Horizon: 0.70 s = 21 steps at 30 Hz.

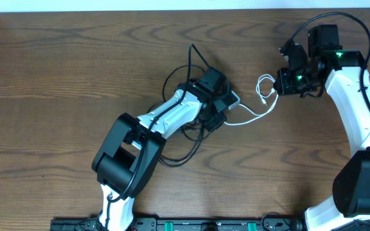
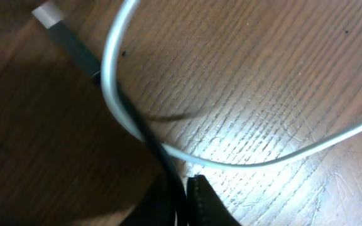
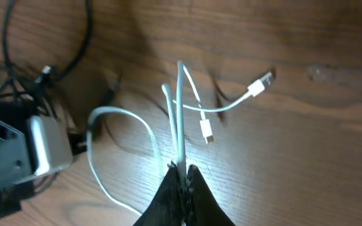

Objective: Untangle cables
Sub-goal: 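Carry the white cable to the top right corner with the right gripper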

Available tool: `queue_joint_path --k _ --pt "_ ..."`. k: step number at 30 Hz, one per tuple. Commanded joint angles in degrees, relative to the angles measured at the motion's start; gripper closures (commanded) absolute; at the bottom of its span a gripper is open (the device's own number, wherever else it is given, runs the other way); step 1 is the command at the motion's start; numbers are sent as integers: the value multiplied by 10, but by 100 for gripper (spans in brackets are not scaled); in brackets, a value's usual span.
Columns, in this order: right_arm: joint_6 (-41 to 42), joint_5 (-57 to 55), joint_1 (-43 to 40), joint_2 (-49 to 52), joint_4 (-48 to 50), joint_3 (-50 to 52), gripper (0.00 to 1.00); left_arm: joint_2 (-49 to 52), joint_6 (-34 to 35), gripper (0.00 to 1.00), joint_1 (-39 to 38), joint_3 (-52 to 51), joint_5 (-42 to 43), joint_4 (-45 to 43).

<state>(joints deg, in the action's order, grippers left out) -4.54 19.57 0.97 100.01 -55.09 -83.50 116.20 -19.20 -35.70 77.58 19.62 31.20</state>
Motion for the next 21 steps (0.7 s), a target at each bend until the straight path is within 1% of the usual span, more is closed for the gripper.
queue_joint_path --k 1,5,12,17,21 --pt "24 48 2 1 20 0 99 0 40 92 -2 -4 7 0" --pt "54 55 17 1 63 0 99 -24 63 93 -2 0 7 21" --pt "91 25 42 1 113 0 99 -113 65 93 -2 8 9 89" --pt "92 17 60 1 128 0 99 -191 65 93 -2 8 52 97" --pt "92 15 67 1 127 0 99 -233 65 93 1 8 51 97"
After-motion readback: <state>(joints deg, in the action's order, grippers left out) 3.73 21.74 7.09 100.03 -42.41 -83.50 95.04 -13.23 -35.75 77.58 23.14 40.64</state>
